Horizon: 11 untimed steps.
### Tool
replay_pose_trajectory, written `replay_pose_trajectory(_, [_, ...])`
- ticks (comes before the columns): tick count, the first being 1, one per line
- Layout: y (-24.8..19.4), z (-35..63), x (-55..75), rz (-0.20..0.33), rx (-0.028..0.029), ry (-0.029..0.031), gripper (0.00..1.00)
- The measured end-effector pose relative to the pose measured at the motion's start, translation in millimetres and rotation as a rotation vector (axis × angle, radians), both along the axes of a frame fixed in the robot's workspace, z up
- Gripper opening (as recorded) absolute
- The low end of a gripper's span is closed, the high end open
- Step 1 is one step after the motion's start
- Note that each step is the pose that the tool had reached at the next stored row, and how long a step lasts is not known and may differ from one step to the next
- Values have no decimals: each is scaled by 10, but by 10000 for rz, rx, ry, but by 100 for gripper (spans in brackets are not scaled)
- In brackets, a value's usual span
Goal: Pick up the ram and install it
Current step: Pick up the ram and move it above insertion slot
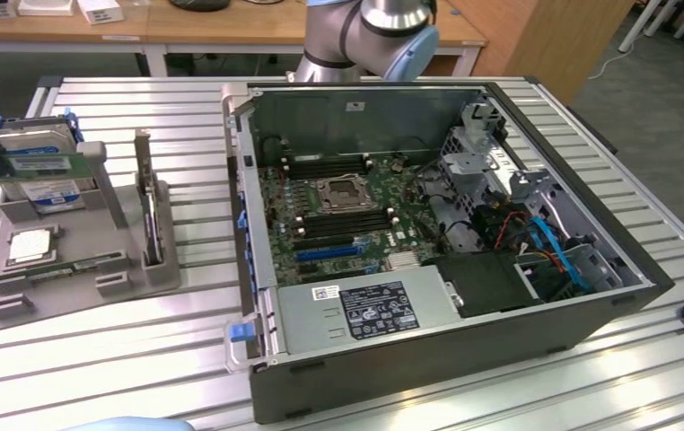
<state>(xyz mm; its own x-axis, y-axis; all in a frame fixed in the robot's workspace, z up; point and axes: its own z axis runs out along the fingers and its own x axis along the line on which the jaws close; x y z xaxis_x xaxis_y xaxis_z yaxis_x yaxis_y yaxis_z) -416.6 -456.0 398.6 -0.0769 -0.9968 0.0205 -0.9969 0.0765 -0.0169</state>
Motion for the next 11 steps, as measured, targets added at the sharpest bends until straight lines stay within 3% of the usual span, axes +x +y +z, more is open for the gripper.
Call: replay_pose_trajectory(11, [2,1,366,1,-1,1,13])
